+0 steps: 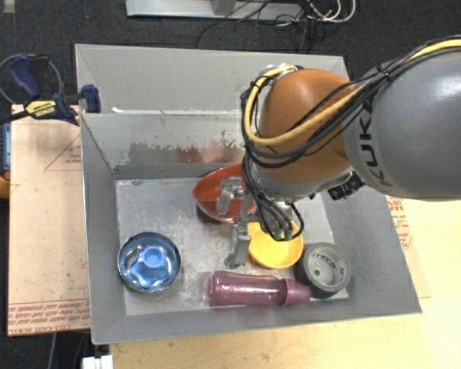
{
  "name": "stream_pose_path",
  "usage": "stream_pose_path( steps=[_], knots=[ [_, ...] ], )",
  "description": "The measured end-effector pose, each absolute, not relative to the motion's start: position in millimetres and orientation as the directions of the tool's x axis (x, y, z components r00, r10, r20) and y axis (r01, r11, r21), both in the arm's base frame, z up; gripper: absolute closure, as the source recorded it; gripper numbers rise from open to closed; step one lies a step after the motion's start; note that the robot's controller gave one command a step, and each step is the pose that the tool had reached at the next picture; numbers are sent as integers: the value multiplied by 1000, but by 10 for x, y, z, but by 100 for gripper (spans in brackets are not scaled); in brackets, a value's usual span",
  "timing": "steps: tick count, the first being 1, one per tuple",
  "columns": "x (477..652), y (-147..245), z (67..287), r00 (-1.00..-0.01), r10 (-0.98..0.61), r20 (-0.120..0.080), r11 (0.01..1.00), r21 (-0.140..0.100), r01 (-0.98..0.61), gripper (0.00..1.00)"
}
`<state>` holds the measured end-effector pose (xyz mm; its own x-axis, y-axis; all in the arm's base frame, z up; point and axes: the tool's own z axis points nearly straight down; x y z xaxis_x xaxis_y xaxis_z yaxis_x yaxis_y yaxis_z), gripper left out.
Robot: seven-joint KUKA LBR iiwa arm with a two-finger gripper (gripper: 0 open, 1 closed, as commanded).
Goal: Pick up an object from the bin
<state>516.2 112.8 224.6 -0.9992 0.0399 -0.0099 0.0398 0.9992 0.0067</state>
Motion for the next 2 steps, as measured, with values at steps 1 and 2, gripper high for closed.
stream_pose_path(
  steps=[1,2],
  knots=[
    [5141,1107,3268,-999,37,-4,999,5,37,0],
    [5187,1068,2419,-1000,13,-3,1000,5,13,0]
  ],
)
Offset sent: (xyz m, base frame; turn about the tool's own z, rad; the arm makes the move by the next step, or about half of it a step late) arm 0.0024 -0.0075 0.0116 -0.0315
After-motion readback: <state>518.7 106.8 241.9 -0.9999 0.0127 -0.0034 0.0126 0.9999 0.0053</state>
